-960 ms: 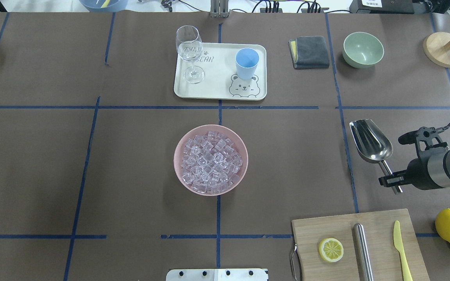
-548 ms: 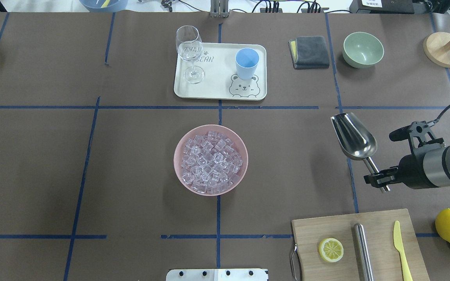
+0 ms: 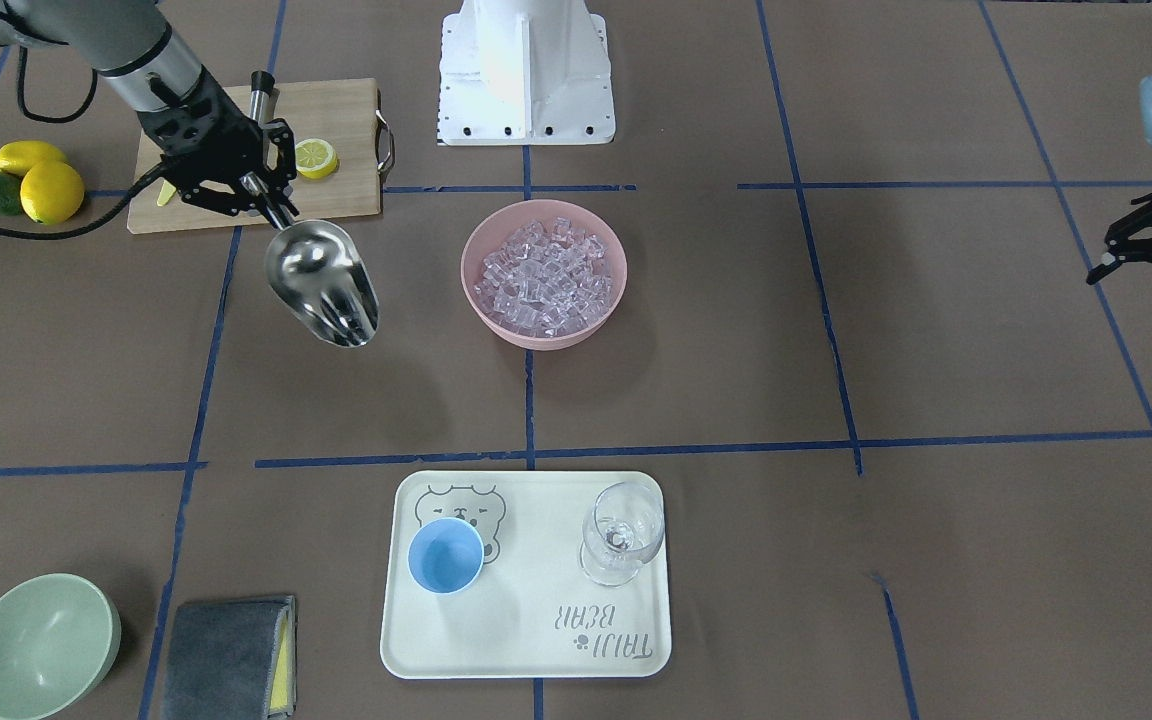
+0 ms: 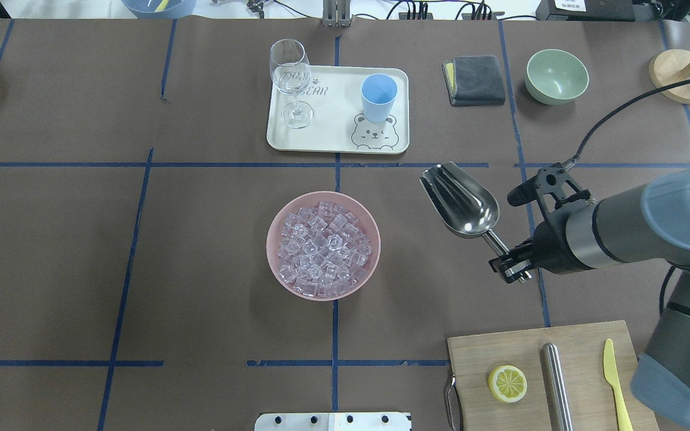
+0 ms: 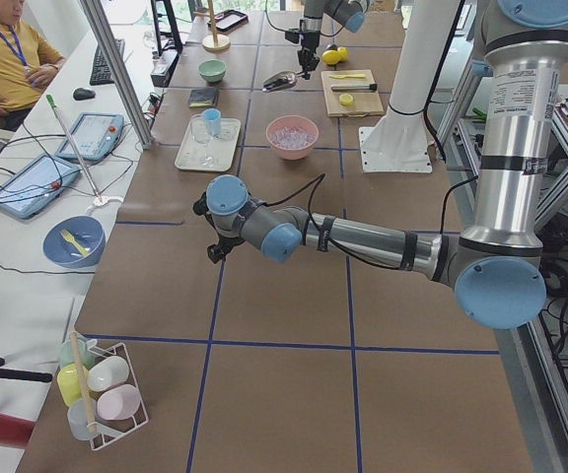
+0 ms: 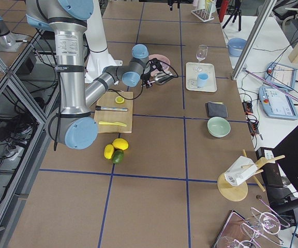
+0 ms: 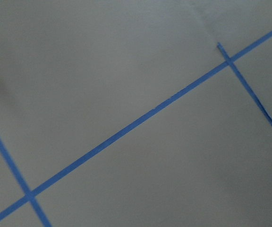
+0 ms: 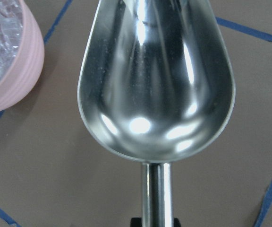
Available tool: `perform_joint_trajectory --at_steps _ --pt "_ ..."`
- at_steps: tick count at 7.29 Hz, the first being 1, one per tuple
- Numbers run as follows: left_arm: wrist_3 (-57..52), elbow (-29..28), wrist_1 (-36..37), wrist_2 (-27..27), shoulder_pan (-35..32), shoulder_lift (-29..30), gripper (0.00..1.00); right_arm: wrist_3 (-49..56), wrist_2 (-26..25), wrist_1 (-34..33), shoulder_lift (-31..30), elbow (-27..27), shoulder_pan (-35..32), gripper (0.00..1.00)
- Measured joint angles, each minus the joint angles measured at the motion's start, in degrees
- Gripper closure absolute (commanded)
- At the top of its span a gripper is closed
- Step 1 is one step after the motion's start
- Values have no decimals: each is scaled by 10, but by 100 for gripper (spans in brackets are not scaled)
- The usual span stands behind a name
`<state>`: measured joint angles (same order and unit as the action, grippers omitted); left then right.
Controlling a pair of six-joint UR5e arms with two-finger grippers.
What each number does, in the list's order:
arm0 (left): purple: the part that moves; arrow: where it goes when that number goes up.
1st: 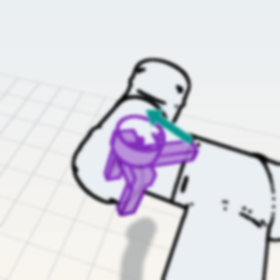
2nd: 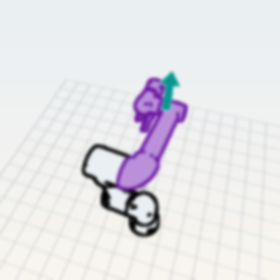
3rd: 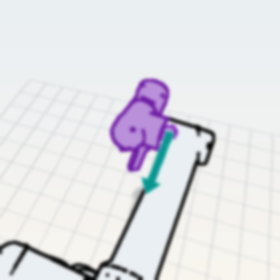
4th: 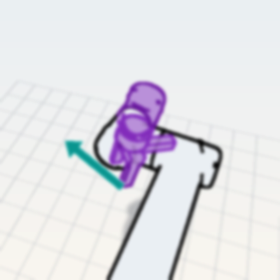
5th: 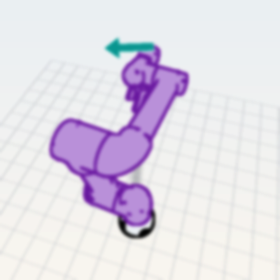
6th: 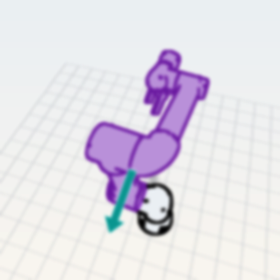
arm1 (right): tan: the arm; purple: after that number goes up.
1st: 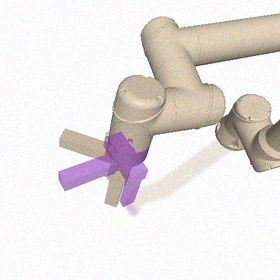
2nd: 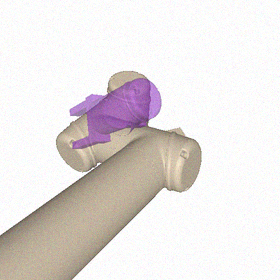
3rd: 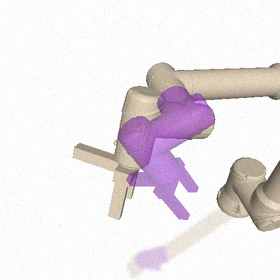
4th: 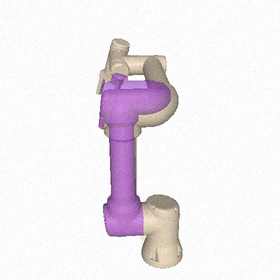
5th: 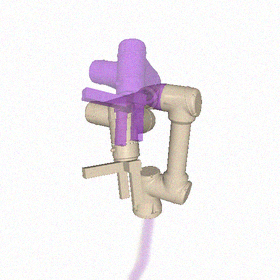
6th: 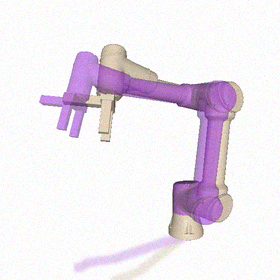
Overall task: Put ice in cup with scoop
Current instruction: 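Carry the scoop to the pink bowl while the left arm moves beside it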
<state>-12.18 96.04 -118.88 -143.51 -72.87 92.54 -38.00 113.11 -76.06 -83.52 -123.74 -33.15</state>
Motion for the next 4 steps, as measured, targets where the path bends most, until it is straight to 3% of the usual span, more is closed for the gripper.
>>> perform_joint_trajectory --at_steps 2,4 --pt "0 -12 -148 5 78 23 0 31 -7 -153 111 -7 20 100" --pt "-1 -47 -189 14 151 94 0 85 -13 -271 183 -8 27 100"
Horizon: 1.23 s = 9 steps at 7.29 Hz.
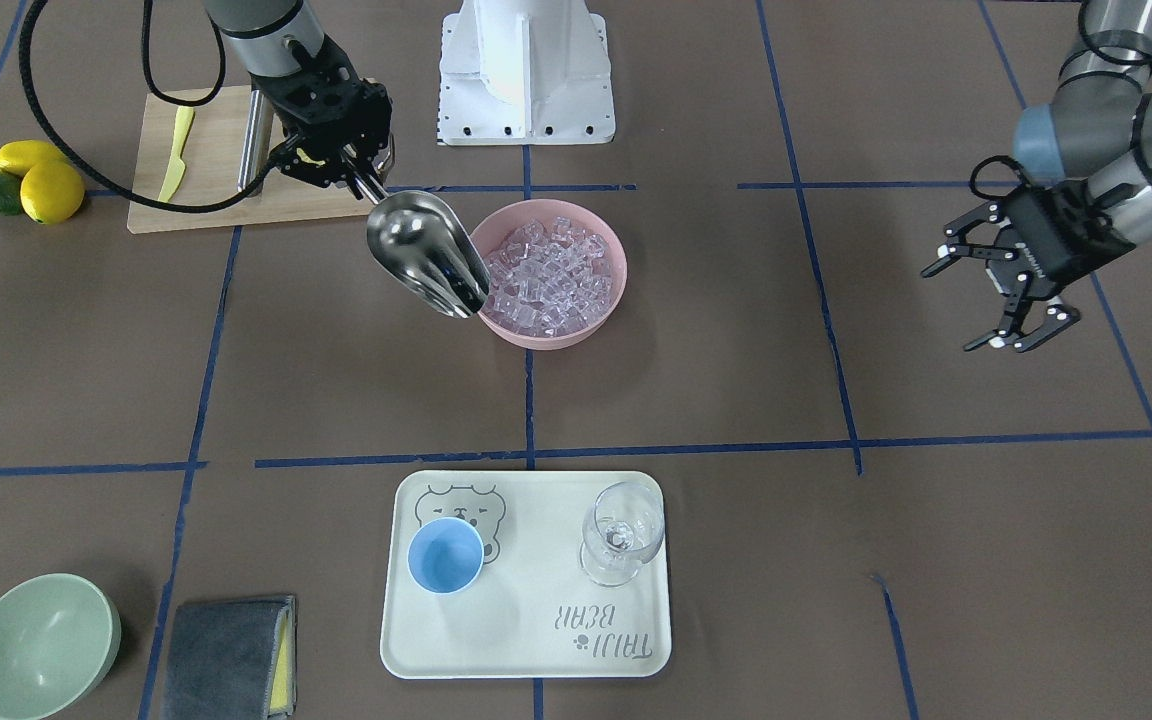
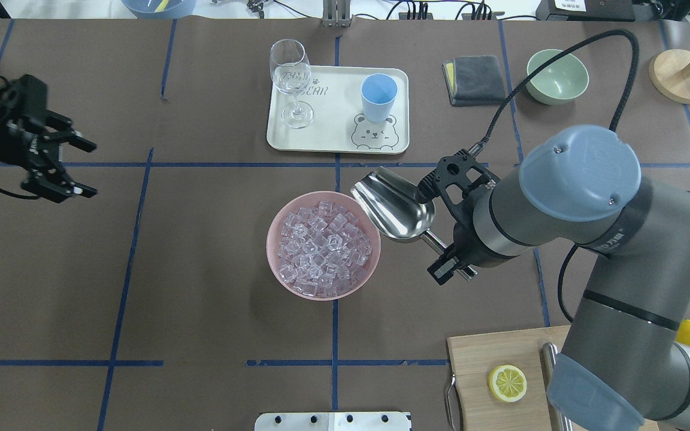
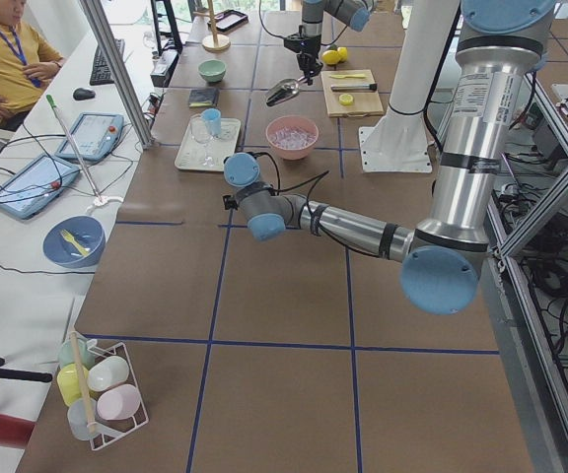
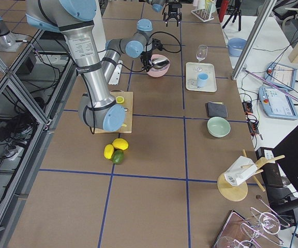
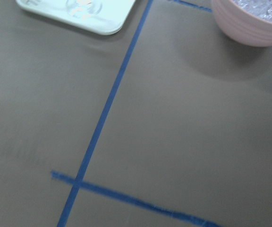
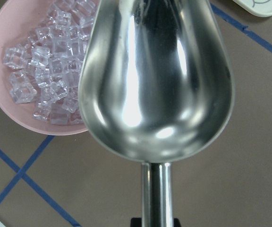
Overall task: Put ice in cup with scoop
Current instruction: 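Carry the scoop to the pink bowl while the left arm moves beside it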
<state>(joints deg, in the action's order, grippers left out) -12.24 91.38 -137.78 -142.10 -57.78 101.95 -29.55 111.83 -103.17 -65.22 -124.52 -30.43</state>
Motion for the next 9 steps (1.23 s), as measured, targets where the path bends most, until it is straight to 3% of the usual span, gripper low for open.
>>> perform_joint_trajectory --at_steps 2,4,9 --pt "0 -21 -6 44 77 63 0 74 -18 -124 57 0 4 100" --pt "0 -23 -10 103 140 102 0 103 -32 -199 82 -1 12 100" --pt "0 -25 -34 138 182 113 0 238 -41 -352 170 40 15 100"
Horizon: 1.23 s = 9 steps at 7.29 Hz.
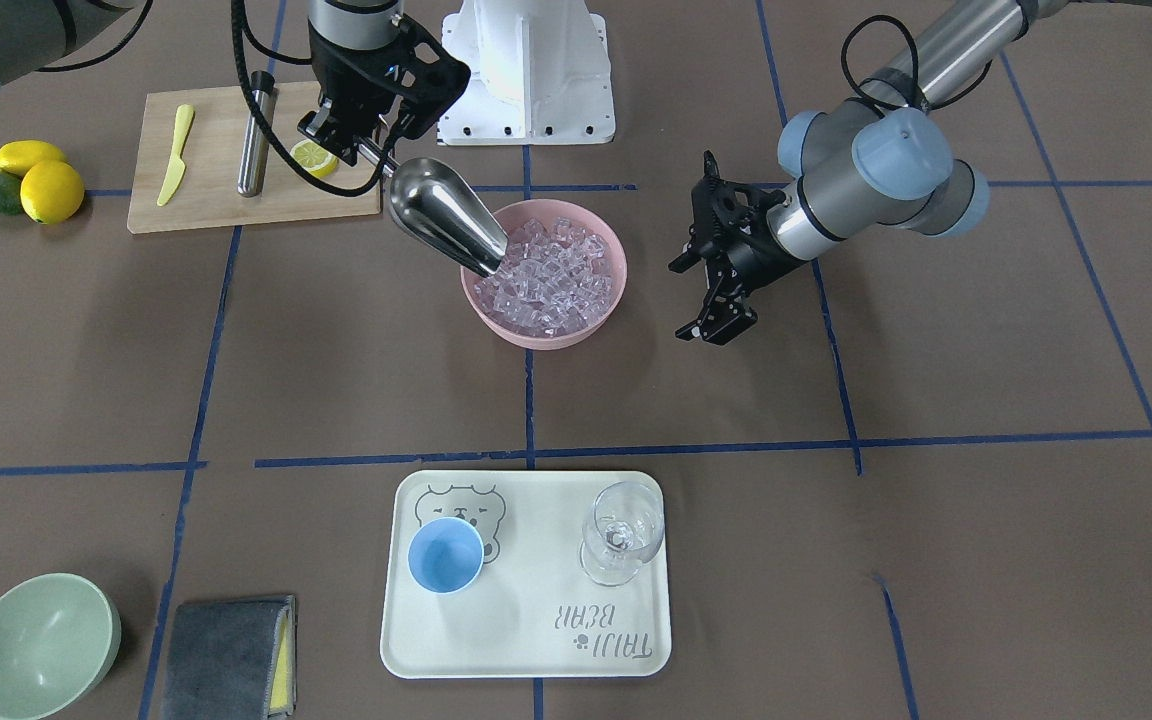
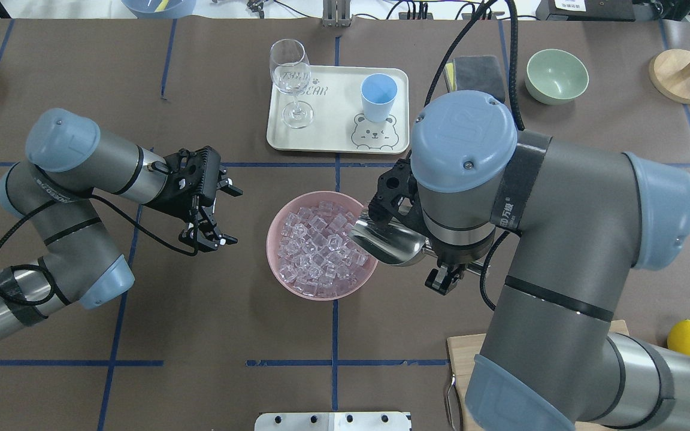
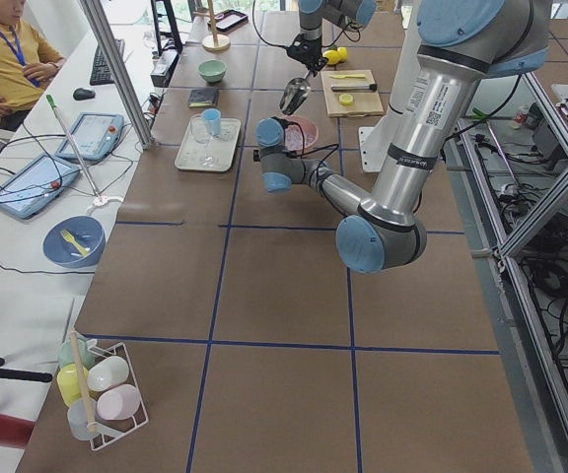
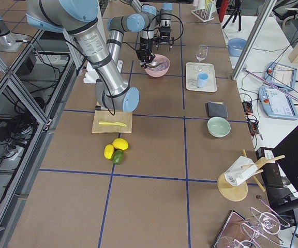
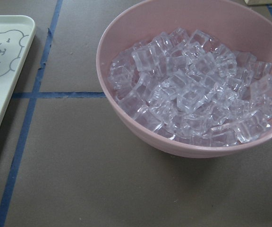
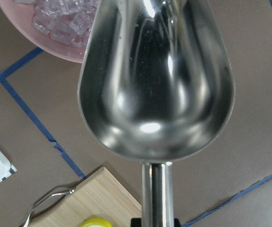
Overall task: Put ice in cup with scoop
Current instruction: 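Carry the scoop to the pink bowl while the left arm moves beside it, then lower the scoop with the right gripper down into the ice cubes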
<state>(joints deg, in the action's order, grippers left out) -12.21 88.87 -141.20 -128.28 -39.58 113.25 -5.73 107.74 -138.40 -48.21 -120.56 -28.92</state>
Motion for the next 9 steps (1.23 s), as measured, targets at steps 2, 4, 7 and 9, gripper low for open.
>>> perform_joint_trajectory --at_steps 2,4,7,9 --pt "0 0 0 0 5 1 0 20 -5 -24 22 26 0 100" --pt "0 -1 0 0 7 3 0 28 -7 -55 46 47 0 100" --pt "0 -1 0 1 12 7 0 42 -15 -85 89 99 0 100" --pt "1 -2 0 1 14 9 0 74 -25 -102 96 105 1 100"
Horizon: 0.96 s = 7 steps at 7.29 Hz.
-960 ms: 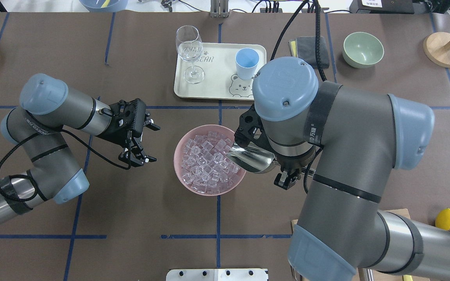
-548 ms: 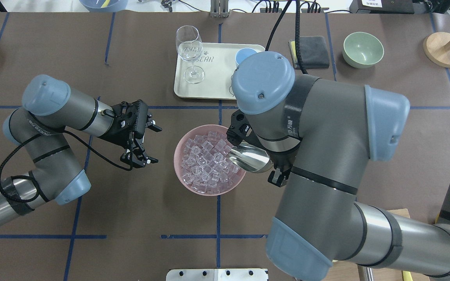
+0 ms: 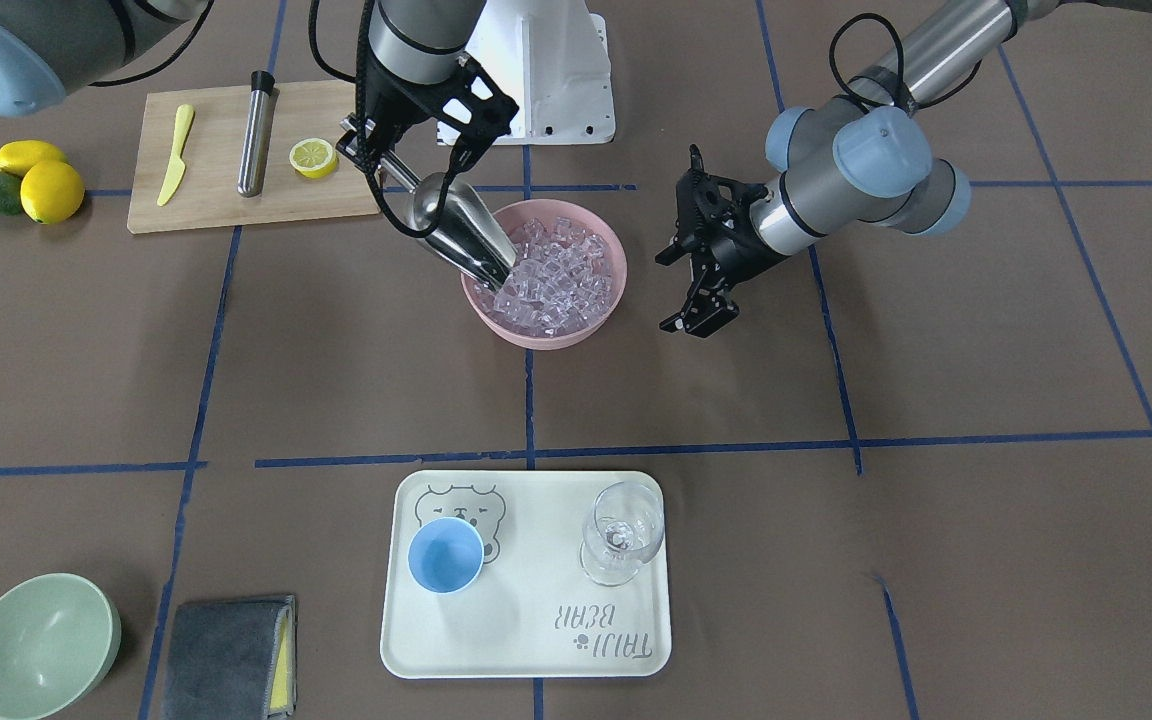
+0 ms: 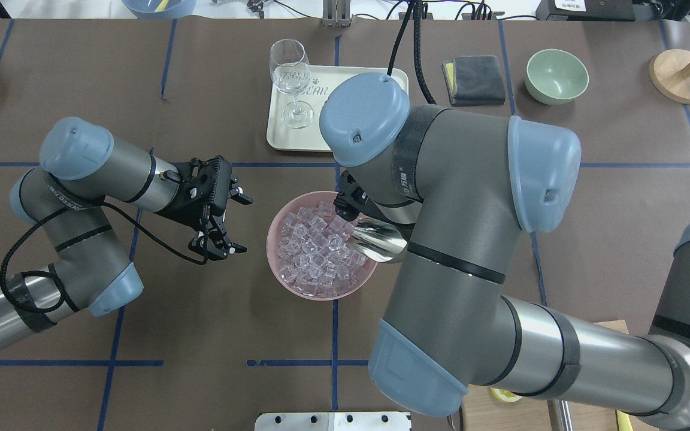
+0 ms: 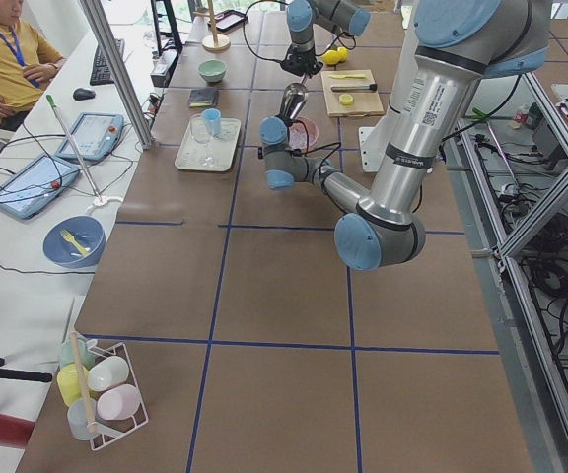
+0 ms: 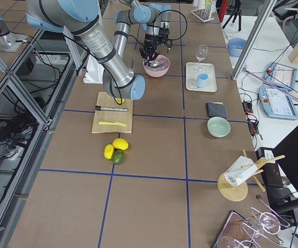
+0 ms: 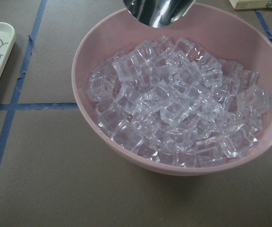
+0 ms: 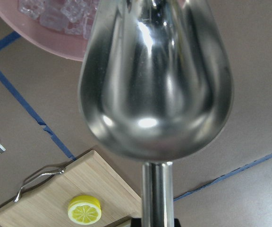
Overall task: Put ice in cup with scoop
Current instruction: 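Lower the scoop with the right gripper down into the ice cubes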
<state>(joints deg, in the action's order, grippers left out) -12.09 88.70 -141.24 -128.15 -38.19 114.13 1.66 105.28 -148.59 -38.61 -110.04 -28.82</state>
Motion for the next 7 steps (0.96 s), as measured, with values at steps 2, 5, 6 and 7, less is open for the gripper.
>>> perform_joint_trajectory --at_steps 2,5,6,7 --pt "2 0 0 0 0 2 0 19 -3 -3 18 21 1 100" --pt "3 0 0 -1 0 2 0 36 -4 -13 38 54 1 100" --pt "3 0 -1 -1 0 2 0 47 -9 -24 41 57 1 100" --pt "3 0 -1 0 0 1 0 57 -17 -32 47 64 1 100"
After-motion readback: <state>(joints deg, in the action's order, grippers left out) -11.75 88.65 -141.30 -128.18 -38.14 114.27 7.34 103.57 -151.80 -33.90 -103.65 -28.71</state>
